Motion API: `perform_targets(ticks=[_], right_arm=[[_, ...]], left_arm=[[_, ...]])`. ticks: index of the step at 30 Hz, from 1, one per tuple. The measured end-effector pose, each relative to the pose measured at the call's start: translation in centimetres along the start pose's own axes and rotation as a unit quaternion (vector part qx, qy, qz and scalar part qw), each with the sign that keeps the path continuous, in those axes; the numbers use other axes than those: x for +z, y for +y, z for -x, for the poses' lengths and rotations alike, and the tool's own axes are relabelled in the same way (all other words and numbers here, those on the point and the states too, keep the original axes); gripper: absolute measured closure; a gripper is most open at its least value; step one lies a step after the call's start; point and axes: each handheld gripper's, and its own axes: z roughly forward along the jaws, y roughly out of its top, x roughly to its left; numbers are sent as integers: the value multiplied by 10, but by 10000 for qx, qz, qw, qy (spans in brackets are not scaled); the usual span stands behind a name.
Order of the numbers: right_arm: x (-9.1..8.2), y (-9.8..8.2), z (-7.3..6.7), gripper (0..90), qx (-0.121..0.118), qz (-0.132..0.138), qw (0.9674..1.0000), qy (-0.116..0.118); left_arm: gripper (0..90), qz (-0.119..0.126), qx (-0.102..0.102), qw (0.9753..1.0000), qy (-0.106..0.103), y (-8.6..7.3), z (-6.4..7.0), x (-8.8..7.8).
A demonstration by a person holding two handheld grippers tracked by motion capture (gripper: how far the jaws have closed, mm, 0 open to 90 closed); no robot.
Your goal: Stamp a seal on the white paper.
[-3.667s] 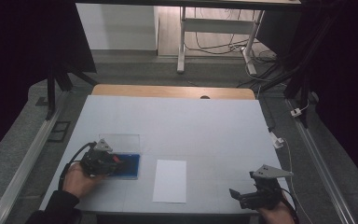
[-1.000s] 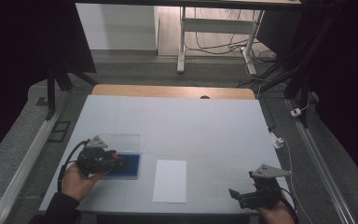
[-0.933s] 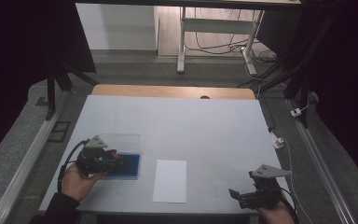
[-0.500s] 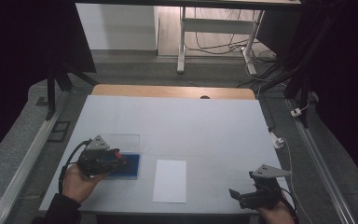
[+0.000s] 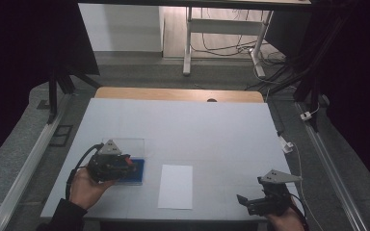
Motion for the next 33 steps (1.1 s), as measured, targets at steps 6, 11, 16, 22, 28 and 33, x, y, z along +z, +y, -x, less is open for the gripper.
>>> perform_targets(ticks=[6,11,16,22,28,33], right_arm=[[0,0,0,0,18,-12,10000,1],[0,0,0,0,23,-12,10000,4],[0,0,0,0,21,-18,10000,5],[0,0,0,0,23,-16,10000,7],[0,0,0,0,21,-17,10000,8],[0,0,0,0,14,-17,10000,7]], left_arm=[[583,-19,82,9998,-156,8,6,4],[583,-20,156,9994,-293,15,11,7],[583,-44,318,9987,-399,21,18,13],[583,-89,552,9971,-516,28,27,20],[584,-70,664,9960,-599,34,34,28],[584,-87,762,9947,-686,38,39,35]])
